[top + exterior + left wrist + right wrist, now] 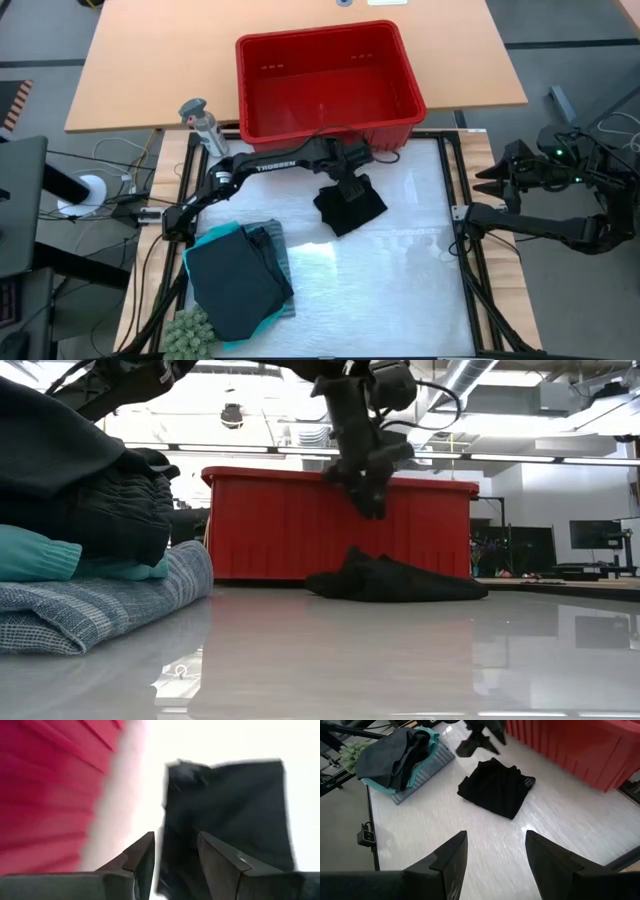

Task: Fold Laundry from Bin
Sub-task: Fold the black boxer from the red organizer bin

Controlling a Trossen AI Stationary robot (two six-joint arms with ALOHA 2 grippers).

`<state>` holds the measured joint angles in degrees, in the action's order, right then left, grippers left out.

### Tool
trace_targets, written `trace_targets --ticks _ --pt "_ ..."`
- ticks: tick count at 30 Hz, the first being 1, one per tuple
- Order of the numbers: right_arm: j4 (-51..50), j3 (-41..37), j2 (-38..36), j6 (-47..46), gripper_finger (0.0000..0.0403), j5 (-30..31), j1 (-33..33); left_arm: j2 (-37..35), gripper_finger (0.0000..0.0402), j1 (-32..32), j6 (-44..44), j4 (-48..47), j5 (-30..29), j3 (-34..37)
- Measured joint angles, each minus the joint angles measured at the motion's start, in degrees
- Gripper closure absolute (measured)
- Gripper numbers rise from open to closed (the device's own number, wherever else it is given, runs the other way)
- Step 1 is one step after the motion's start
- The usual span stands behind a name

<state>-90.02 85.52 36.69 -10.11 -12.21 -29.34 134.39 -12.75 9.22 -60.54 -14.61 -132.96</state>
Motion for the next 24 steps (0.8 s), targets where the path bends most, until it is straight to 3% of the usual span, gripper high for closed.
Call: trace_targets --ticks 2,5,11,18,24 --pt "0.0 0.0 0.0 -0.09 0.0178 0.0 0.0 0.0 0.0263 0.44 1.79 -3.34 3.74 -0.83" --pt "0.0 0.0 0.02 -0.13 0.0178 0.0 0.0 -0.02 0.0263 2.26 1.12 -7.25 3.46 0.48" --pt "0.0 0.0 0.0 -0.13 0.0178 -0.02 0.0 0.37 0.0263 4.39 4.24 -4.77 4.76 6.55" --pt "0.0 0.0 0.0 0.02 0.0178 -0.02 0.0 0.28 0.0263 4.24 5.19 -4.27 -0.65 7.71" --pt "0.0 0.0 0.0 0.0 0.0178 -0.02 -0.01 0.7 0.029 3.4 5.16 -3.65 0.17 7.62"
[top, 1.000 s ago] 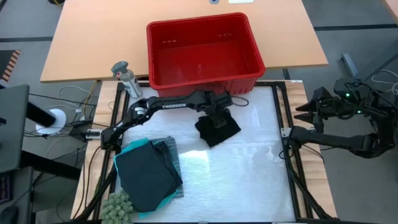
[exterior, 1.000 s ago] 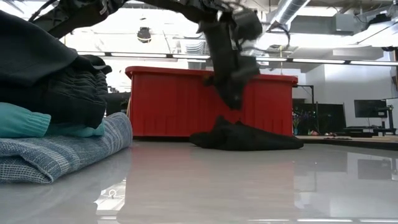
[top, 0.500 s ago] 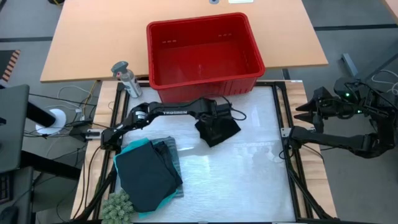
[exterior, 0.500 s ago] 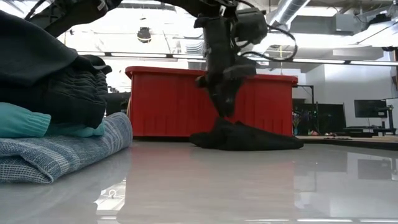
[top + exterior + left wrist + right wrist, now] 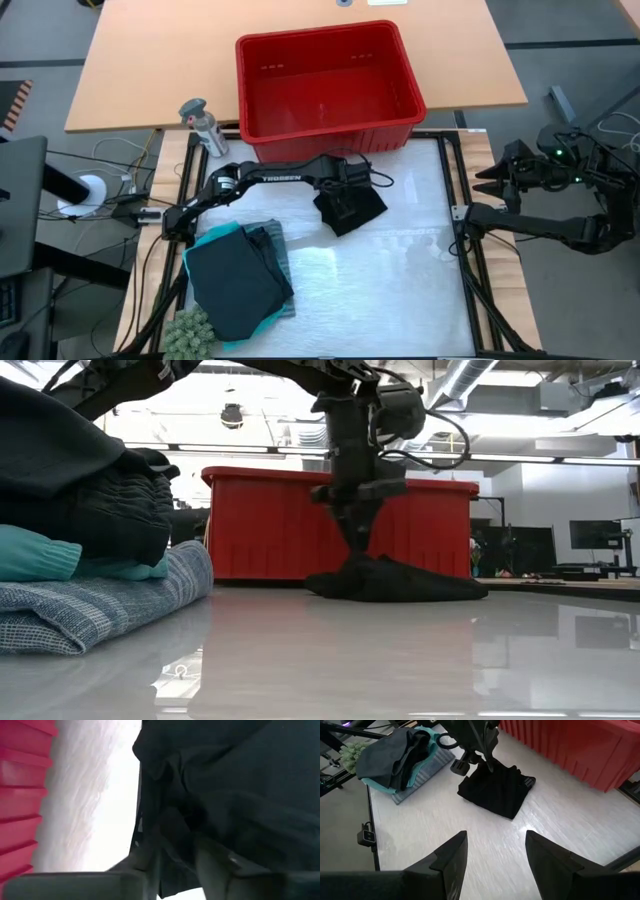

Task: Fold Laundry from Bin
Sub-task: Fold the black boxer from the red organizer bin

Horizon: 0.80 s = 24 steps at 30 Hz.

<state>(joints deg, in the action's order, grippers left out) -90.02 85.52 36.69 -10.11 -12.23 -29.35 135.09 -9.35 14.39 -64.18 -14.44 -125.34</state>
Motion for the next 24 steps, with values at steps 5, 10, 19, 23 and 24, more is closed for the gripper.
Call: trace_targets --ticks 5,10,19,23,24 --pt "0.0 0.0 0.0 -0.5 0.0178 0.0 0.0 0.02 0.0385 -0.13 -0.64 0.82 1.14 0.0" --pt "0.21 -0.09 0.0 -1.83 0.0178 -1.11 0.0 0.02 0.04 0.55 2.2 -0.34 -2.71 0.0" --pt "2.93 -6.4 -1.09 -2.09 0.0178 -4.22 -0.03 -0.02 0.0401 4.24 8.69 -1.22 -7.18 0.0" --pt "7.39 -13.25 -3.47 -3.4 0.0178 -5.83 -0.03 -0.09 0.0401 5.51 13.63 -3.9 -10.53 0.0" --pt "9.39 -15.43 -4.18 -3.45 0.0178 -7.61 -0.02 -0.11 0.0401 5.8 14.85 -4.94 -11.17 0.0"
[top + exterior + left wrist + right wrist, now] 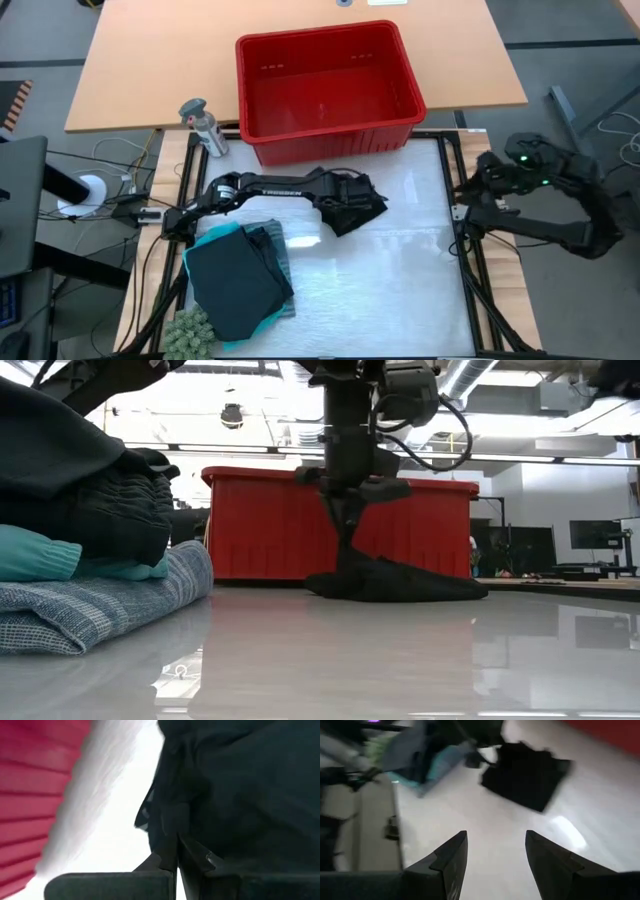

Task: Fold Laundry from Bin
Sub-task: Fold the black boxer from the red organizer bin

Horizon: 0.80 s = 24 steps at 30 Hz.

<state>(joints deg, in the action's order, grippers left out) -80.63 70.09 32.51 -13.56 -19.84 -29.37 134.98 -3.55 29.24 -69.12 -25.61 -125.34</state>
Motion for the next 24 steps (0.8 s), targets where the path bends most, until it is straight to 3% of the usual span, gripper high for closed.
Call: trace_targets --ticks 5,14,19,24 --pt "17.46 -12.82 -4.2 -2.19 0.0178 -8.85 0.03 0.0 0.0402 1.47 3.16 -2.61 -3.91 0.0" --pt "52.66 -37.54 -2.81 -7.42 0.0178 -8.45 3.92 -0.09 0.0401 3.34 9.07 -4.2 -9.98 0.0" --pt "66.47 -45.96 4.32 -1.46 0.0178 3.13 7.19 -0.11 0.0401 4.3 10.82 -5.19 -12.3 0.0" --pt "75.16 -46.91 15.42 9.67 0.0178 13.79 7.35 -0.11 0.0401 4.89 12.07 -4.48 -13.19 0.0"
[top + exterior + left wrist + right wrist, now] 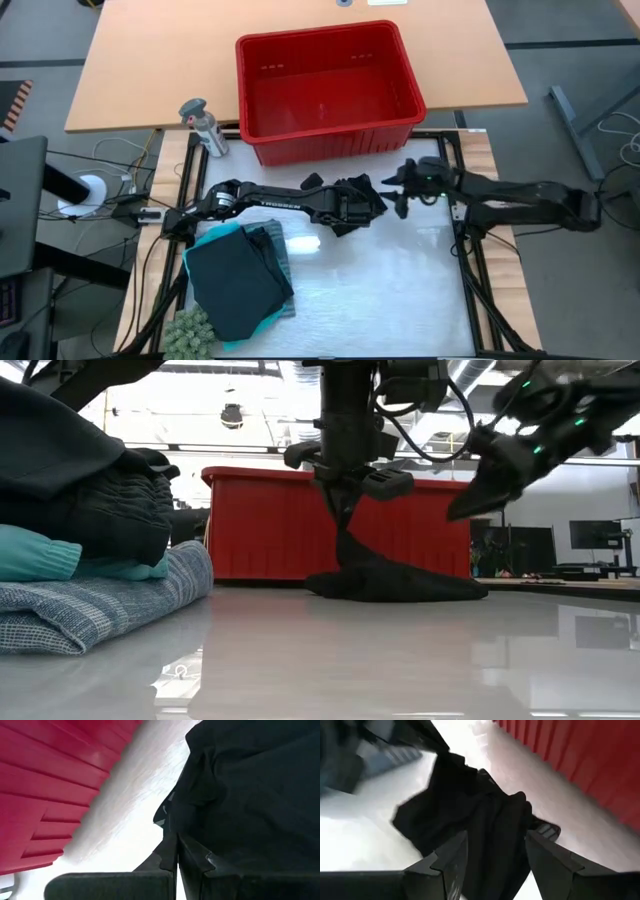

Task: Fold Laundry from Bin
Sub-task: Fold the black boxer from the red organizer bin

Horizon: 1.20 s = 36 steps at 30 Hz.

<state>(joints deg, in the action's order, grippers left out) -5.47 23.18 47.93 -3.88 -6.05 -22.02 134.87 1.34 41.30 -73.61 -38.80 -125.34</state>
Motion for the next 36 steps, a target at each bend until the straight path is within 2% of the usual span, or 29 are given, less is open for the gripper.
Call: trace_targets --ticks 3,9,16,21,25,31,33,36 --pt "5.52 0.43 8.12 5.12 0.0178 -0.19 -0.61 0.0 0.0401 0.18 0.15 0.03 -0.63 0.0" --pt "14.59 3.5 23.84 9.08 0.0175 -1.47 -1.0 0.0 0.0401 0.26 0.26 0.05 -0.71 0.0" --pt "15.45 10.78 36.85 12.33 0.016 -0.54 -1.03 0.0 0.0401 0.29 0.39 0.04 -2.15 0.0" --pt "13.59 14.91 42.59 13.47 0.0168 -0.26 -1.03 0.0 0.0401 0.33 0.37 0.03 -2.72 0.0" --pt "11.75 15.95 44.6 14.7 0.0219 -0.27 -1.03 0.0 0.0401 0.55 0.37 -0.29 -3.92 0.0" --pt "9.8 16.83 42.46 15.13 0.0373 -0.28 -1.54 0.0 0.0401 1.34 0.58 0.44 -4.24 1.33" --pt "9.72 16.83 40.97 15.36 0.0384 -0.21 -2.01 0.03 0.0401 1.71 1.9 0.8 -3.84 3.78" --pt "9.25 16.85 39.07 14.88 0.0362 -0.09 -3.47 0.15 0.0401 2.32 4.42 2.36 -2.54 8.58"
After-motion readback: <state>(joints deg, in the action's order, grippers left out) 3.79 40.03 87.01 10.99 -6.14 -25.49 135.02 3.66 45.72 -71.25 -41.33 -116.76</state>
